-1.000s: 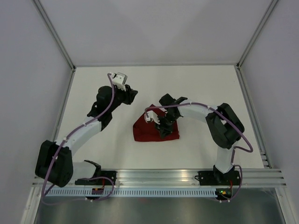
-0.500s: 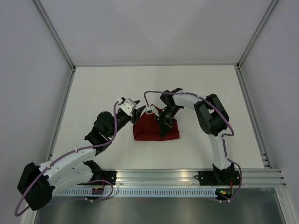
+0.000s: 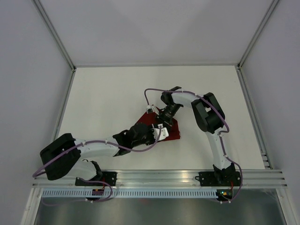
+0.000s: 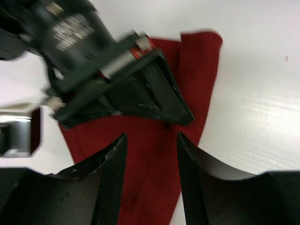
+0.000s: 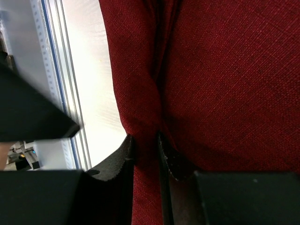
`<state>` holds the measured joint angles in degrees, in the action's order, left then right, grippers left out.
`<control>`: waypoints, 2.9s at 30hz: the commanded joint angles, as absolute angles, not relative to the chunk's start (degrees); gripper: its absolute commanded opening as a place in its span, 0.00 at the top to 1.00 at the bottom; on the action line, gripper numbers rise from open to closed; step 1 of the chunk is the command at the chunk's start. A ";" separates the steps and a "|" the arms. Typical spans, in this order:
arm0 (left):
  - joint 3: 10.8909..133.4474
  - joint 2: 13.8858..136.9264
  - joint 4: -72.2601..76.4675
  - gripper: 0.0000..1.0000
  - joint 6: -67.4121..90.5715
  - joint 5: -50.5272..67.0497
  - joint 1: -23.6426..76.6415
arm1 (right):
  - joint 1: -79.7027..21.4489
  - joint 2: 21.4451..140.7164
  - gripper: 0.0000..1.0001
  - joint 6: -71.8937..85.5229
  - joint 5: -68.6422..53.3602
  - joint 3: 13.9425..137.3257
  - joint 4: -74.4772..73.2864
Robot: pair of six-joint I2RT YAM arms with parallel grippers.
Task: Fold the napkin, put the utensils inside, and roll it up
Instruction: Roll the napkin at the center of the board.
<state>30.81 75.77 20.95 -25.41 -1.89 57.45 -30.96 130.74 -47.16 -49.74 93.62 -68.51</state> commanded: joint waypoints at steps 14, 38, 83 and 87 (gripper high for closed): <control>35.86 90.00 17.67 0.47 -32.08 -0.79 60.12 | -29.53 136.32 0.99 -48.69 -38.15 94.04 -64.16; 36.39 100.46 21.89 0.98 -15.83 18.80 53.44 | -20.58 114.46 0.50 -33.06 -42.63 90.10 -47.05; 52.82 116.63 0.35 0.98 -5.80 51.86 35.86 | -42.10 81.12 0.43 -50.53 -18.47 35.07 -3.96; 53.44 116.28 -1.75 0.94 -6.06 52.20 35.77 | -42.45 83.23 0.60 -51.06 -17.14 36.55 -5.53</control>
